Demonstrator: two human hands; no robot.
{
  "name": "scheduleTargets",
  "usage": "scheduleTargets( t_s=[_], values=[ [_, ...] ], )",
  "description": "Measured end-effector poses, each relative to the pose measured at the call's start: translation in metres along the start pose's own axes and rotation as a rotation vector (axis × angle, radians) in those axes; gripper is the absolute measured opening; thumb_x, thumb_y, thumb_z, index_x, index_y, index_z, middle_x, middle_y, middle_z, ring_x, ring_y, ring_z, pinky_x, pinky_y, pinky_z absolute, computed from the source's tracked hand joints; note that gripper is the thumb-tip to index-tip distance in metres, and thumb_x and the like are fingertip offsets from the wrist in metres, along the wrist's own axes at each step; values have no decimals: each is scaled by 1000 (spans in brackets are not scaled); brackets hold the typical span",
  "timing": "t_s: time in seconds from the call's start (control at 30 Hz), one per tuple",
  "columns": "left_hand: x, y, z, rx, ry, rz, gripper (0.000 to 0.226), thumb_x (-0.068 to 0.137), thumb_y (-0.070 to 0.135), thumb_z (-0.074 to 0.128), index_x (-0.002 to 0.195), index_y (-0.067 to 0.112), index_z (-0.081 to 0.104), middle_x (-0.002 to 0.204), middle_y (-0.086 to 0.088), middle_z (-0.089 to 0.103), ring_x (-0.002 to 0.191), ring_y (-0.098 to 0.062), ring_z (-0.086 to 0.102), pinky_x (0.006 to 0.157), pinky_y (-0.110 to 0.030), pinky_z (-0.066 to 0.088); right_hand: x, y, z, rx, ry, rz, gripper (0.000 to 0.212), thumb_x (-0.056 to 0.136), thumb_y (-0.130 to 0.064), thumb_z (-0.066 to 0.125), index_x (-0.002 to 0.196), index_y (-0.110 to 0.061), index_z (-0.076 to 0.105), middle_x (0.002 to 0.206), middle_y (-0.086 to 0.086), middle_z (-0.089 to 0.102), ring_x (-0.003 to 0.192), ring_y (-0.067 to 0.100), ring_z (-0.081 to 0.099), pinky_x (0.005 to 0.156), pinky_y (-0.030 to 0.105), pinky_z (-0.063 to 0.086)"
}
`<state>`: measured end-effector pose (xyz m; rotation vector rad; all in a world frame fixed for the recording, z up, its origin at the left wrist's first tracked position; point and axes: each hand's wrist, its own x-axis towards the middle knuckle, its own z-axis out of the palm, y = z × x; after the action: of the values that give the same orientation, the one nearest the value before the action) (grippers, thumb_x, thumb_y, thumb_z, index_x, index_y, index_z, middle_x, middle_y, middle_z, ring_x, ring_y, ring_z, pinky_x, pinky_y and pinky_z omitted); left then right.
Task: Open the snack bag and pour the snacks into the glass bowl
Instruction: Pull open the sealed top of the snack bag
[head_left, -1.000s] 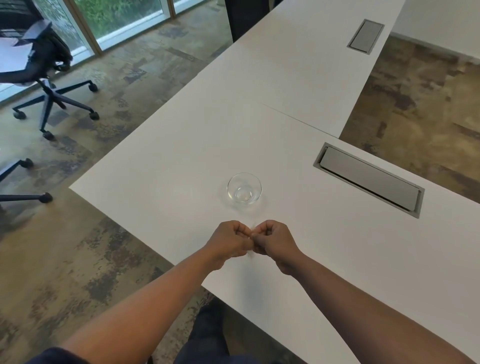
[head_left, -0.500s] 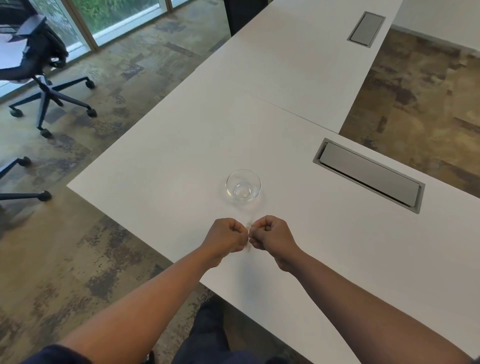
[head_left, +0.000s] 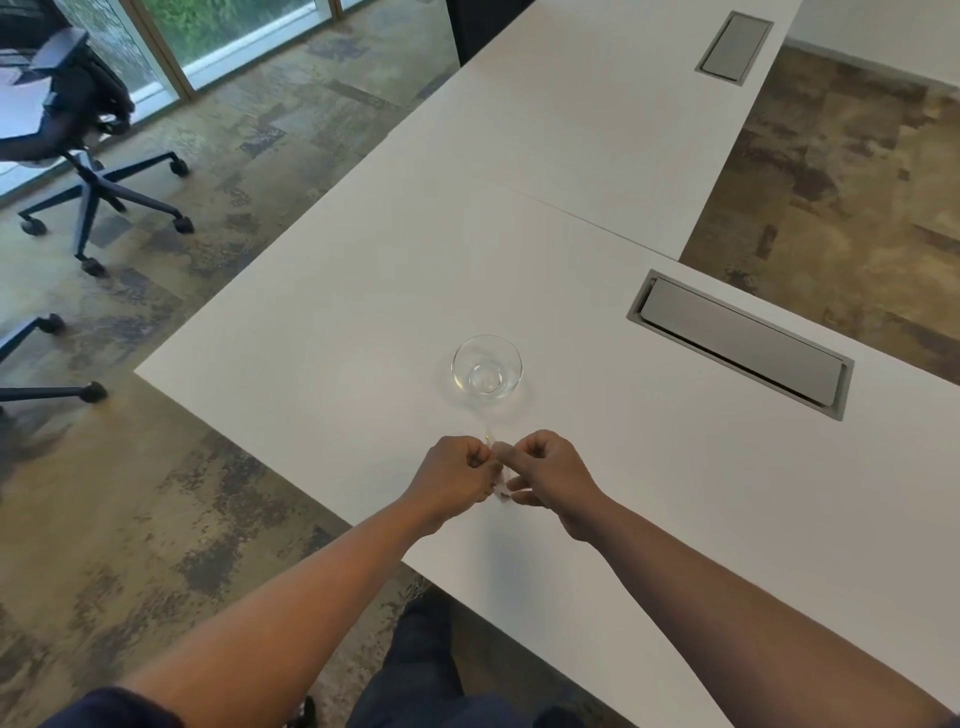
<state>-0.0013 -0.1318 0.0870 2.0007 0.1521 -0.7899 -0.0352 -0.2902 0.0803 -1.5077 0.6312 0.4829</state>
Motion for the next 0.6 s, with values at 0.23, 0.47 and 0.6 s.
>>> scheduleTargets(
  t_s=[0.23, 0.47, 0.6],
  values=[
    [-1, 1, -3, 99, -35, 30, 11, 87, 9, 67, 83, 0, 71, 76, -16, 77, 64, -20, 71, 77, -51, 63, 1, 1, 0, -15, -170, 134, 28, 95, -32, 74, 88, -6, 66, 85, 13, 69, 63, 20, 67, 65, 28, 60],
    [-1, 4, -5, 2, -28, -60, 9, 83, -2, 70, 87, -11, 69, 78, -22, 74, 67, -25, 71, 78, -43, 65, -1, 0, 1, -34, -80, 86, 13, 98, -5, 63, 96, 7, 69, 82, 21, 68, 74, 27, 66, 67, 26, 62],
    [-1, 5, -1, -90, 0, -103, 16, 85, -2, 69, 92, -17, 67, 75, -20, 69, 66, -25, 68, 77, -43, 64, -1, 2, 4, -28, -43, 29, 10, 97, -2, 63, 95, 7, 67, 80, 20, 69, 70, 26, 65, 70, 30, 63]
  ],
)
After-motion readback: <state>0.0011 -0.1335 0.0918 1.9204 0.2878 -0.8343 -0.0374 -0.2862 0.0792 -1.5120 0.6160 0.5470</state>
